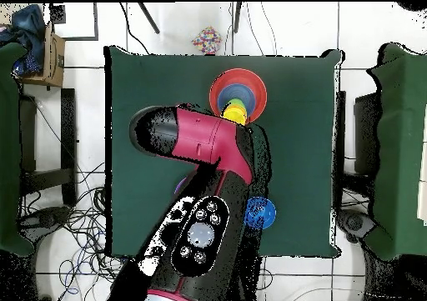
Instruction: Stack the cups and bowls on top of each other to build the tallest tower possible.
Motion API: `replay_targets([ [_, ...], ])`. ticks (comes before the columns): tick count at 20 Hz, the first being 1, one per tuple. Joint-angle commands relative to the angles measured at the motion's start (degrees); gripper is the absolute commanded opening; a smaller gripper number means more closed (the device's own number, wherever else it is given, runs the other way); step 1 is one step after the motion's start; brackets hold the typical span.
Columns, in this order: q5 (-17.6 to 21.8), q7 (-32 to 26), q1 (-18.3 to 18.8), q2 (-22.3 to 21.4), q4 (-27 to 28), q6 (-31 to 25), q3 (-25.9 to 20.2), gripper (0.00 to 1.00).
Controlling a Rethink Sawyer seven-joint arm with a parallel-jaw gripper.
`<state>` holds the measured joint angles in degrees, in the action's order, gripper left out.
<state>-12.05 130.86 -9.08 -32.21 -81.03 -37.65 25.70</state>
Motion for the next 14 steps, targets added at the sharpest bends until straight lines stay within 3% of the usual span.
replay_targets([
  [1,-1.52,11.80,-1.45,3.37,-1.70,-7.46,-3.66,1.00],
  [5,-1.96,12.60,-2.50,3.79,-1.20,-9.47,-3.08,1.00],
  [10,-3.30,14.83,-4.25,5.21,-3.35,-5.54,-3.04,1.00],
  [14,-3.97,13.96,-4.72,3.99,-4.31,-6.70,-2.75,1.00],
])
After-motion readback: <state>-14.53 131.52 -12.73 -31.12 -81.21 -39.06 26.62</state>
